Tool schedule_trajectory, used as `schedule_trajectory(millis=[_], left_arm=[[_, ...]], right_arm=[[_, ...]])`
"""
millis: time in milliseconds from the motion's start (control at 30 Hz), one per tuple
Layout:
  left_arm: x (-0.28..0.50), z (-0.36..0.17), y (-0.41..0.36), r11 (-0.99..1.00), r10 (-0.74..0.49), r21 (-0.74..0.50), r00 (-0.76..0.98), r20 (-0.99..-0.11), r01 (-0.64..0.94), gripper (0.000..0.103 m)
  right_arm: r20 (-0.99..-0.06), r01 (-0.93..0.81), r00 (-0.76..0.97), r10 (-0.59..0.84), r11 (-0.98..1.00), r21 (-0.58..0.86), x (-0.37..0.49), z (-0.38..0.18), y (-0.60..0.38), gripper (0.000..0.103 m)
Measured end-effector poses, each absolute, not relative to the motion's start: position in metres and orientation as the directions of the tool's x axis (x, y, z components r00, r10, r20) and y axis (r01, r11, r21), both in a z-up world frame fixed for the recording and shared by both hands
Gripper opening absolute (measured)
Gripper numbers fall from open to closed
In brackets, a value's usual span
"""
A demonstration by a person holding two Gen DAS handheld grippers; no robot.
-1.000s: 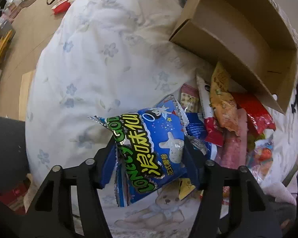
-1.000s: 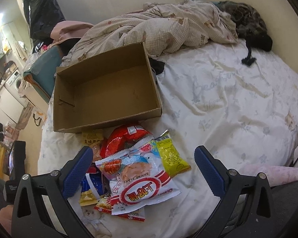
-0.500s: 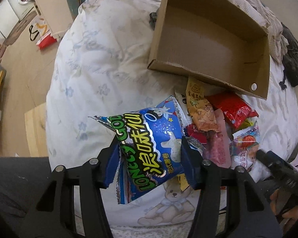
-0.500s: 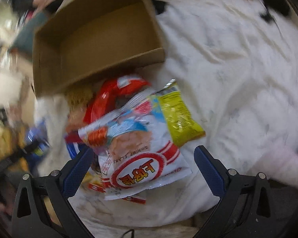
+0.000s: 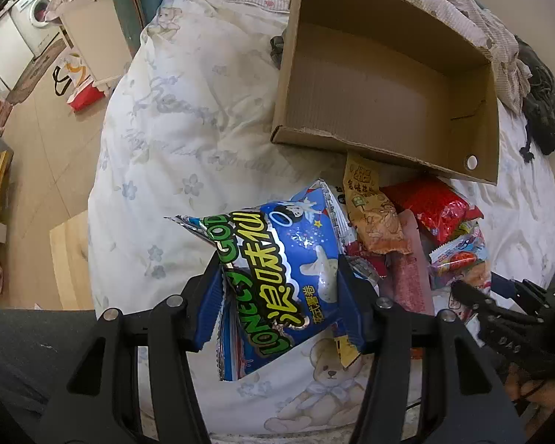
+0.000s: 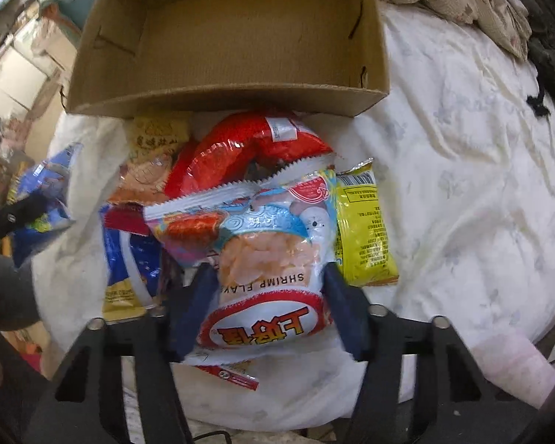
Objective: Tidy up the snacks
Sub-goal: 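Lift both held bags and carry them over the cardboard box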
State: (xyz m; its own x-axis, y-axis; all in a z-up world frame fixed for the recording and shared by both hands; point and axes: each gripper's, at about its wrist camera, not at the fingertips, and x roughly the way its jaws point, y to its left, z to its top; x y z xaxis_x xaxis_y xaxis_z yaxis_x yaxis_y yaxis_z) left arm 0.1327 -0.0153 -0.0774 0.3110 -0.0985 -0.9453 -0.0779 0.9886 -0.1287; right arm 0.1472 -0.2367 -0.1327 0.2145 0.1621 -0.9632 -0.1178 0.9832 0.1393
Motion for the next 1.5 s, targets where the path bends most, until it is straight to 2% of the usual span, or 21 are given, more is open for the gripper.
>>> schedule_trajectory(millis=[67,167,433,600,967,1267,1500], left_arm=[[0.132,-0.077,-0.015,0.989,-0.099,-0.129,0.315,-0.944,-0.076,0.052],[0.13,-0.073,-0.015,0.99,-0.094,-0.125,0.33,-0.939,-0.071,0.052],[0.127,-0.058,-0.017,0.993,-0.075,-0.103,0.372,-0.925,-0.056,0.052],[0.131,-0.037,-0.024,0.994,-0.084,-0.105,0.41,-0.908,-0.029,0.052],[0.178,0.006,-0.037,0.997,-0.079,-0.076,0.494,-0.866,0.026,0.052],[0.224,0.016,-0.056,0.996,-0.072,-0.037,0.529,-0.846,0.077,0.052],[0.25,0.005,-0.069,0.995,-0.072,-0.021,0.548,-0.833,0.098,0.052]], right_arm=[[-0.954,-0.11,0.234,0.187,0.98,0.165,0.144,-0.123,-0.242,0.047],[-0.936,-0.092,0.266,0.231,0.973,0.214,0.136,-0.106,-0.249,0.044],[-0.873,-0.089,0.348,0.342,0.939,0.332,0.121,-0.078,-0.255,0.043],[-0.788,-0.09,0.444,0.426,0.896,0.434,0.117,-0.054,-0.267,0.043],[-0.676,-0.123,0.589,0.443,0.876,0.467,0.152,-0.006,-0.284,0.043],[-0.646,-0.12,0.632,0.427,0.878,0.463,0.205,0.006,-0.282,0.043],[-0.655,-0.096,0.642,0.398,0.889,0.447,0.243,-0.01,-0.282,0.043]])
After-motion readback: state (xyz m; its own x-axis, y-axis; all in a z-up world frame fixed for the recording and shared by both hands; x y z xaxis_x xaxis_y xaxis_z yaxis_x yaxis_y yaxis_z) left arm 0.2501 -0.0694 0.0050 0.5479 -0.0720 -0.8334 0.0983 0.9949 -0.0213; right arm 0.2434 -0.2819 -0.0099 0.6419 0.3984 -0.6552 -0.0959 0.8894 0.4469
